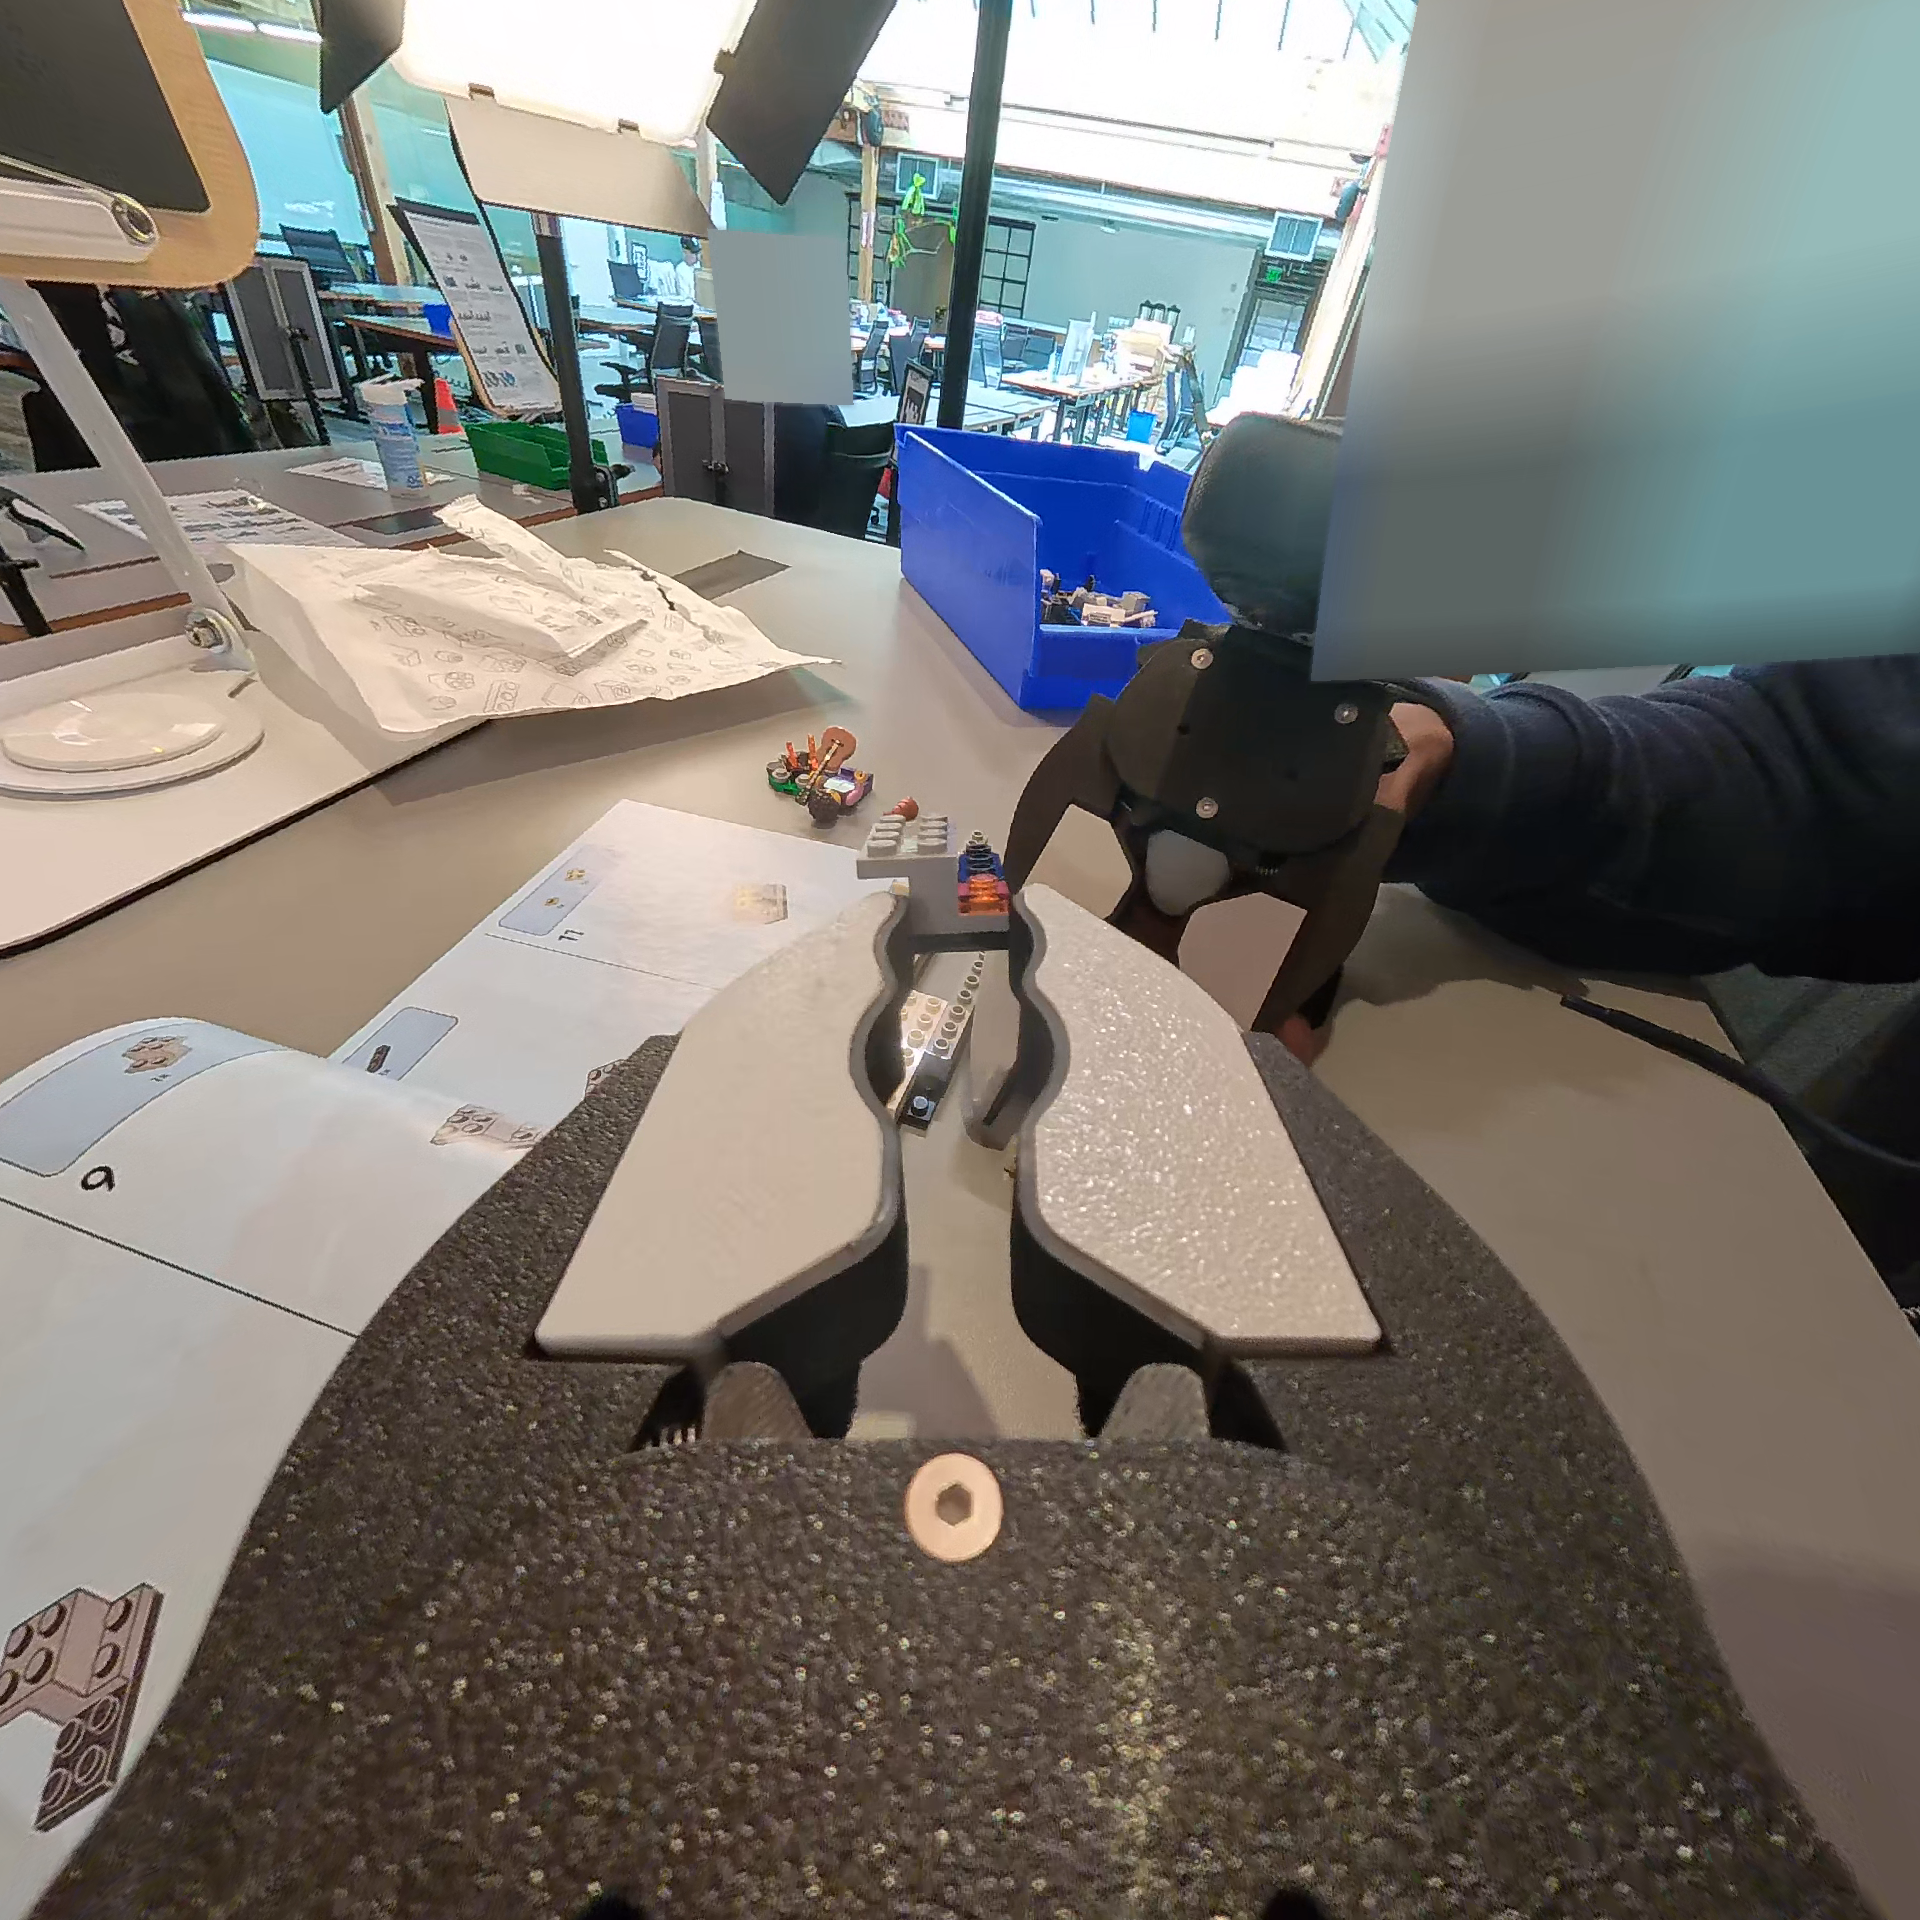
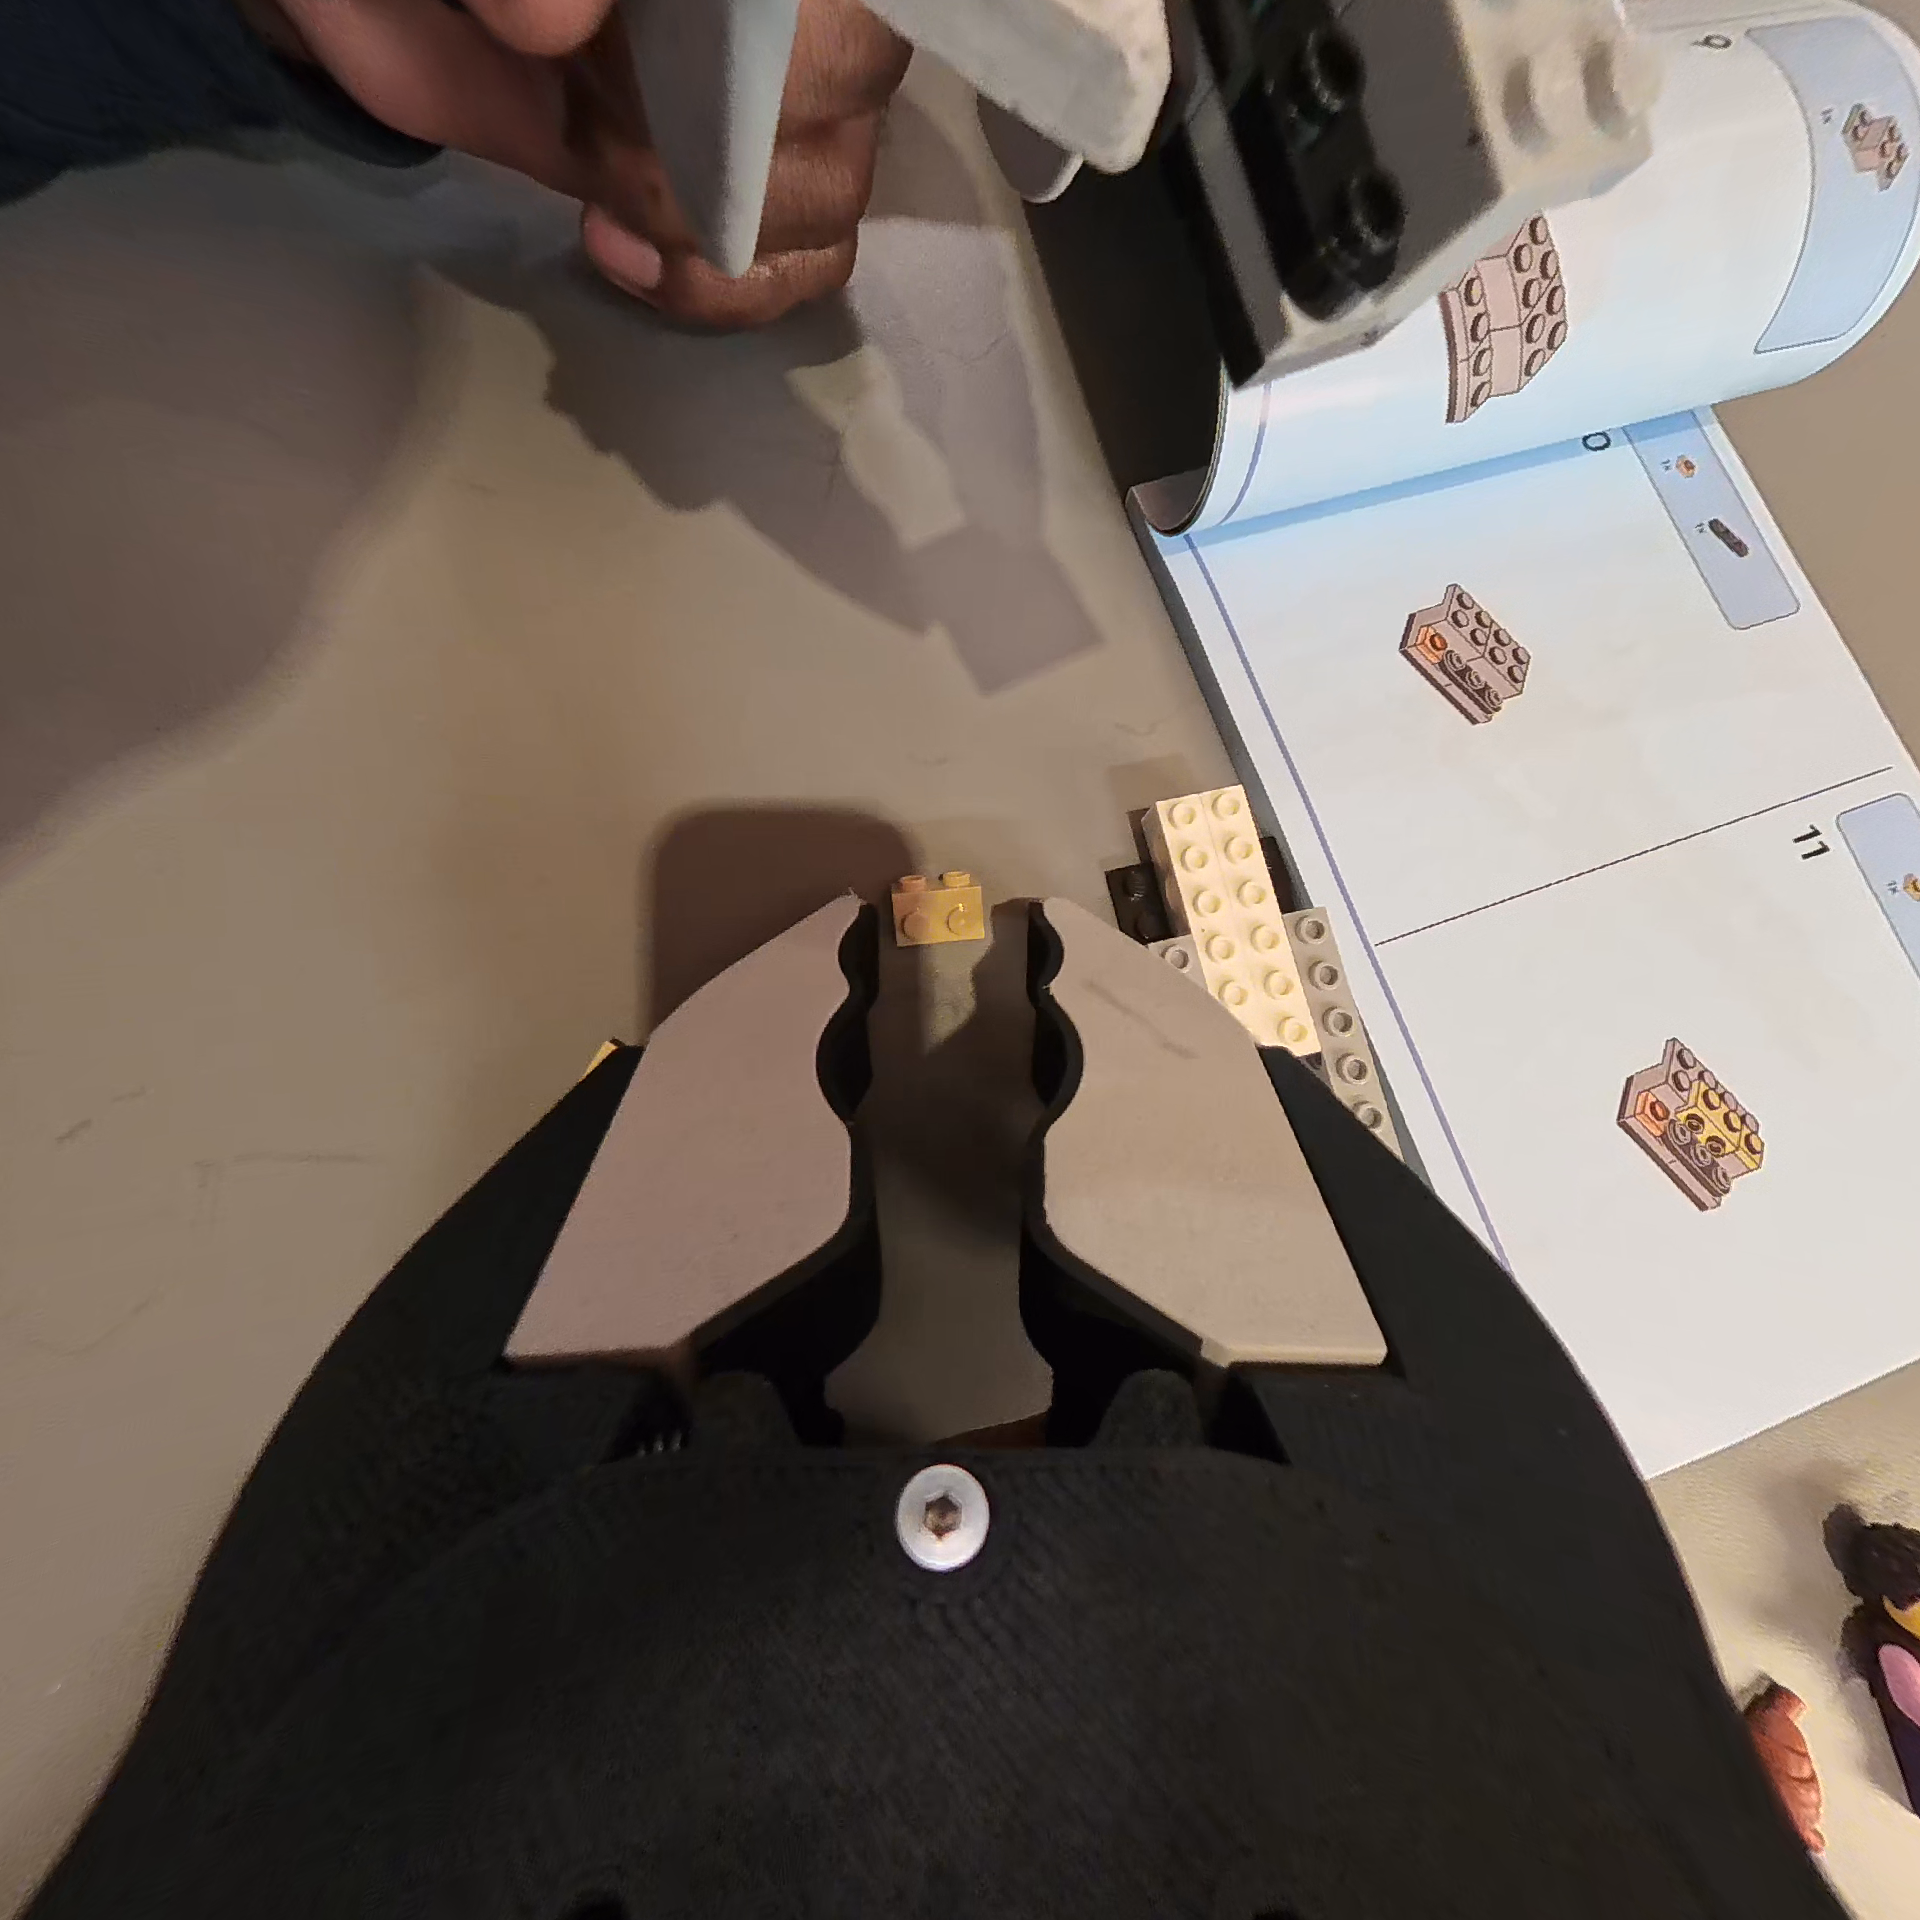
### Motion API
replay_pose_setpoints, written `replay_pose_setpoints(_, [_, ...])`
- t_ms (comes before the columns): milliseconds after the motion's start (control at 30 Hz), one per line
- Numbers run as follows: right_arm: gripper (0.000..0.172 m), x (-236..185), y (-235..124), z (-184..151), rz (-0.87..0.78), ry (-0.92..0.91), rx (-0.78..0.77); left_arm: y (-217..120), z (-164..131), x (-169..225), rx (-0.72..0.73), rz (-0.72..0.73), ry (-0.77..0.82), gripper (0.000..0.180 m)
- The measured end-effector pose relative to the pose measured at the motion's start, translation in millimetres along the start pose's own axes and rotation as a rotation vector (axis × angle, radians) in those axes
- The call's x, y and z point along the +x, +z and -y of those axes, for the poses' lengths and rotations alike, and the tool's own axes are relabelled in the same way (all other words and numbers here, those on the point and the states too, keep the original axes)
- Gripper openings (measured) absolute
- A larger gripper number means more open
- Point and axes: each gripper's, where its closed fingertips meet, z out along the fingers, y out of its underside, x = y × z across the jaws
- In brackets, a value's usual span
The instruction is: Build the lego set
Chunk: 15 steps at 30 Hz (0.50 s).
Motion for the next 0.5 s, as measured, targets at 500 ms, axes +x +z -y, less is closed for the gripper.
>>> replay_pose_setpoints(500, [0.018, 7.3, -5.9, -7.0, -0.025, -0.018, -0.035, 0.3, -0.5, 0.4, -0.004, -0.007, -0.007, 0.017])
